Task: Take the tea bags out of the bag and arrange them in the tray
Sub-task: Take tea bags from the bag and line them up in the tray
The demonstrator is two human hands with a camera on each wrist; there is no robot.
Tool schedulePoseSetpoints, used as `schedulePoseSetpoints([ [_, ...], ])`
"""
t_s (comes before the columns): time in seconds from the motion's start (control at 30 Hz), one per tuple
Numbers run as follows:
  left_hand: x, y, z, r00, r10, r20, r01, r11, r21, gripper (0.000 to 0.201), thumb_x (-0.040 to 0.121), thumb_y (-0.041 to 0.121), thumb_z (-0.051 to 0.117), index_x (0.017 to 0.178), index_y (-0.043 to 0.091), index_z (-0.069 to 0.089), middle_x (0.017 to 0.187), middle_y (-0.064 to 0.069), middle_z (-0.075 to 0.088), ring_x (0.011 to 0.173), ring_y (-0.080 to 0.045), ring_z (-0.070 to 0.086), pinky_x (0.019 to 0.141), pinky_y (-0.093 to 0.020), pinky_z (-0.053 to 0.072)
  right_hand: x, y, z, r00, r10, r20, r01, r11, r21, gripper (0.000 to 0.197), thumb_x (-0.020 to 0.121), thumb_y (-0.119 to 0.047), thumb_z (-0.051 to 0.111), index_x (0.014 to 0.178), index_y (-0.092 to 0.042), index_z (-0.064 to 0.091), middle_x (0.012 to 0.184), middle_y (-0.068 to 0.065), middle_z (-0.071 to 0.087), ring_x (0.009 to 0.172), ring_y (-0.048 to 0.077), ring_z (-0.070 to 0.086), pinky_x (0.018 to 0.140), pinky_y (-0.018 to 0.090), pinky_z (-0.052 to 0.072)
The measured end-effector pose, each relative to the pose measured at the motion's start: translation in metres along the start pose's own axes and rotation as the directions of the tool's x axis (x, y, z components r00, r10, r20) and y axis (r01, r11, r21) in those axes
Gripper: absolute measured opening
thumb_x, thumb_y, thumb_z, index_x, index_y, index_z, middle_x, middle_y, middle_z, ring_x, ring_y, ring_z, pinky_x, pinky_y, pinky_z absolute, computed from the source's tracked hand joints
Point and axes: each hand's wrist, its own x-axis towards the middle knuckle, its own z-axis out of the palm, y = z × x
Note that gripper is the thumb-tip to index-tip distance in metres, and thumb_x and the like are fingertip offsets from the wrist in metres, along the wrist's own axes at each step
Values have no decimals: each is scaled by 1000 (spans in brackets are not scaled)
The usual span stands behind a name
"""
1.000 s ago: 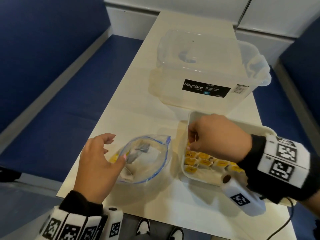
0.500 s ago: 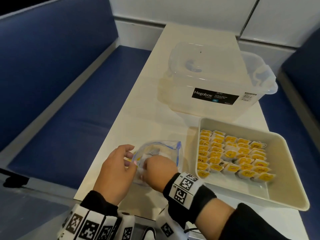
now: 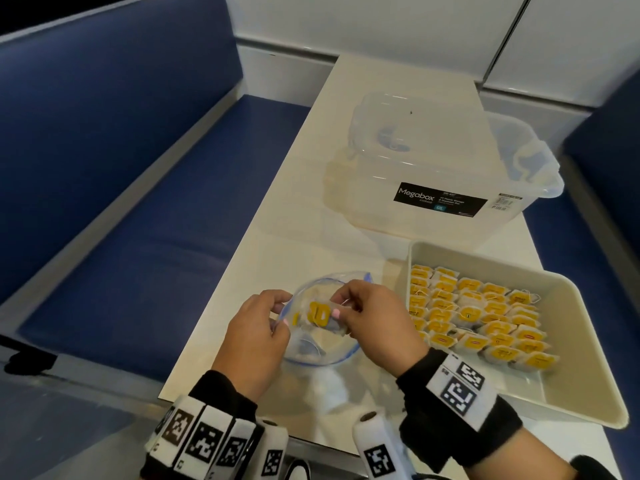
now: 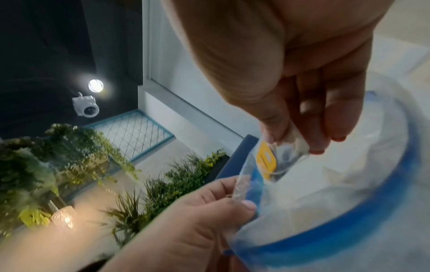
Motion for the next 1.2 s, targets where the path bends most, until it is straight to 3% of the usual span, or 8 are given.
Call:
schedulePoseSetpoints([
  [0.23, -2, 7, 8, 998, 65, 20, -64, 997, -33, 29, 91, 21, 55, 119, 29, 52, 114, 7, 48, 91, -6, 55, 75, -14, 41, -14, -9, -7, 997, 70, 35, -79, 875, 477, 12, 92, 0, 53, 87, -9, 60, 75, 8, 61, 66, 17, 60, 63, 28, 54],
  [0.33, -3, 19, 4, 985, 160, -65, -164, 984, -61, 28, 83, 56, 42, 103, 43, 58, 116, 18, 47, 112, -5, 43, 89, -5, 30, -19, -11, -2, 996, 78, 51, -93, 778, 622, 10, 92, 4, 50, 89, -4, 56, 80, 14, 63, 63, 11, 63, 60, 22, 54],
  [0.43, -4, 31, 1, 973, 196, -120, -209, 973, -103, 29, 75, 64, 44, 83, 43, 62, 113, 28, 50, 112, 2, 43, 83, 3, 26, -24, -14, 2, 994, 80, 74, -109, 707, 699, 9, 92, 4, 51, 88, -4, 54, 82, 17, 64, 66, 14, 64, 64, 23, 56],
  [0.63, -3, 45, -4, 865, 464, -190, -427, 881, 206, 17, 85, 46, 54, 81, 35, 66, 90, 19, 65, 86, -7, 60, 77, -37, 48, -32, -12, -8, 989, -122, -84, 140, 953, 270, 34, 81, -12, 70, 105, -29, 53, 105, -15, 60, 90, 7, 61, 80, 23, 52],
  [0.77, -2, 56, -6, 759, 620, -197, -547, 772, 325, 16, 85, 38, 60, 79, 29, 72, 83, 17, 69, 77, -6, 62, 69, -34, 48, -31, -12, -17, 934, -254, -251, 302, 936, 180, 18, 84, -10, 67, 96, -23, 63, 84, -11, 66, 79, 7, 62, 72, 26, 52],
  [0.93, -7, 65, 2, 965, 240, -109, -258, 943, -210, 28, 78, 47, 69, 103, 37, 62, 100, 21, 65, 92, 4, 61, 72, -12, 50, -31, -12, -21, 965, -89, -247, 221, 783, 581, 15, 85, 2, 64, 81, -12, 61, 69, 4, 62, 64, 13, 61, 61, 20, 51],
  [1.07, -6, 65, 6, 971, 226, -71, -236, 952, -196, 19, 79, 17, 72, 88, 33, 66, 82, 20, 69, 77, 4, 63, 65, -6, 46, -33, -9, -26, 967, -102, -235, 225, 775, 591, 15, 86, -2, 63, 85, -16, 61, 78, 7, 66, 69, 13, 64, 62, 21, 51],
  [1.2, -6, 66, 8, 964, 251, -89, -263, 950, -166, 18, 78, 17, 73, 90, 30, 70, 81, 18, 69, 79, 2, 62, 67, -4, 44, -34, -6, -31, 928, -175, -329, 298, 879, 372, 14, 82, -21, 69, 77, -33, 66, 80, -10, 66, 73, 7, 61, 68, 31, 52],
])
